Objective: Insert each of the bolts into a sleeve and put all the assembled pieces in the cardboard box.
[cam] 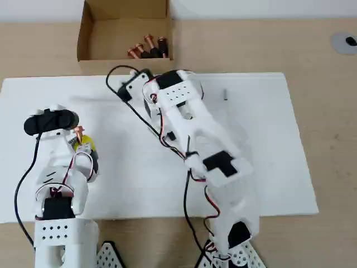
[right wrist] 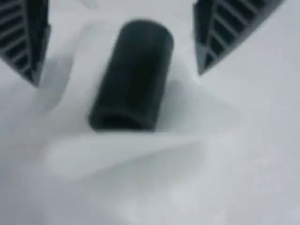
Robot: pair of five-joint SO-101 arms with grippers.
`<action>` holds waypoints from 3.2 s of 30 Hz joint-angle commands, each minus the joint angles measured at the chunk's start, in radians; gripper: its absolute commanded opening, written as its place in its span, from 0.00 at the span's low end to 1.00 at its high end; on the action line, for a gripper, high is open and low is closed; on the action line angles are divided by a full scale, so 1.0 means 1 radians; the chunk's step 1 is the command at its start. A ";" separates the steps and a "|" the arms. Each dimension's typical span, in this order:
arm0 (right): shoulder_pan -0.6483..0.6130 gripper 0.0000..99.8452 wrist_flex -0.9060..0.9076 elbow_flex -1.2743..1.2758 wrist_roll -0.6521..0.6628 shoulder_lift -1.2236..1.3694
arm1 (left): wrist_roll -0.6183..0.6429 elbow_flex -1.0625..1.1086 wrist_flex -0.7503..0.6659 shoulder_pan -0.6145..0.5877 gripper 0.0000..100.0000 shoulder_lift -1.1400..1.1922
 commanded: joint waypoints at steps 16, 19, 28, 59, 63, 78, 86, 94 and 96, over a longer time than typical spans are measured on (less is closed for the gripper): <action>0.041 0.24 0.279 -0.555 -0.012 -0.165 | 0.008 -0.003 0.000 -0.003 0.01 -0.018; 0.025 0.24 0.287 -0.593 -0.012 -0.217 | 0.008 -0.003 0.000 -0.003 0.01 -0.018; -0.031 0.24 0.206 -0.245 -0.014 -0.222 | 0.008 -0.002 0.000 -0.003 0.01 -0.018; 0.021 0.23 0.040 -0.162 -0.181 0.102 | 0.009 0.029 -0.002 -0.003 0.01 -0.018; 0.019 0.23 0.048 -0.228 -0.181 0.163 | 0.009 0.029 -0.002 -0.003 0.01 -0.018; 0.018 0.04 0.112 -0.265 -0.038 0.243 | 0.009 0.029 -0.002 -0.003 0.01 -0.018; 0.025 0.04 0.281 -0.469 -0.038 0.242 | 0.009 0.029 -0.002 -0.003 0.01 -0.018; 0.133 0.04 0.287 -0.656 -0.038 0.101 | 0.009 0.029 -0.003 -0.003 0.01 -0.018; 0.156 0.04 0.287 -0.645 -0.038 0.030 | 0.009 0.025 -0.002 -0.003 0.01 -0.018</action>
